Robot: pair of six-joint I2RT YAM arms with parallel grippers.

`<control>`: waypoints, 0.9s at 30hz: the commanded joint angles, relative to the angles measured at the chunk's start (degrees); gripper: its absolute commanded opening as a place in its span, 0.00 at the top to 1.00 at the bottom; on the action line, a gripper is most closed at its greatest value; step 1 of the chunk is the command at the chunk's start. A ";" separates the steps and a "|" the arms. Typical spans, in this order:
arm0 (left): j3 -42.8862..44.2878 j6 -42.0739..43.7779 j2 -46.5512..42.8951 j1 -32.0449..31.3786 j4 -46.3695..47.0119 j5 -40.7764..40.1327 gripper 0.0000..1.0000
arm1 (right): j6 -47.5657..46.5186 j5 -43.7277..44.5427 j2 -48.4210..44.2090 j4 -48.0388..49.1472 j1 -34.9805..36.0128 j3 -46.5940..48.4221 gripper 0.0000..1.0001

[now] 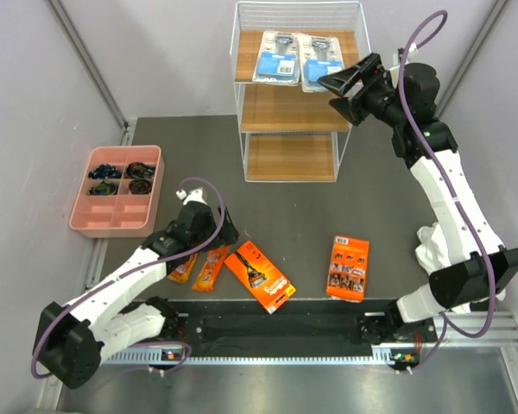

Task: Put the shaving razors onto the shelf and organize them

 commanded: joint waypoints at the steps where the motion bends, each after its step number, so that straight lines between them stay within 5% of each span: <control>1: -0.61 0.36 0.18 0.13 2.30 0.77 0.01 | 0.53 -1.63 -3.92 6.71 -0.05 -2.01 0.25; 6: -0.53 0.27 0.70 0.13 2.56 1.20 0.01 | 0.88 -2.07 -3.23 7.68 0.66 -2.63 0.55; 12: -1.05 0.18 0.62 0.13 2.56 1.47 0.01 | 1.15 -2.51 -0.95 8.56 1.54 -1.76 0.74; 27: -1.67 0.18 0.18 0.13 2.48 1.38 0.01 | 1.23 -2.42 7.93 7.51 3.82 9.84 0.82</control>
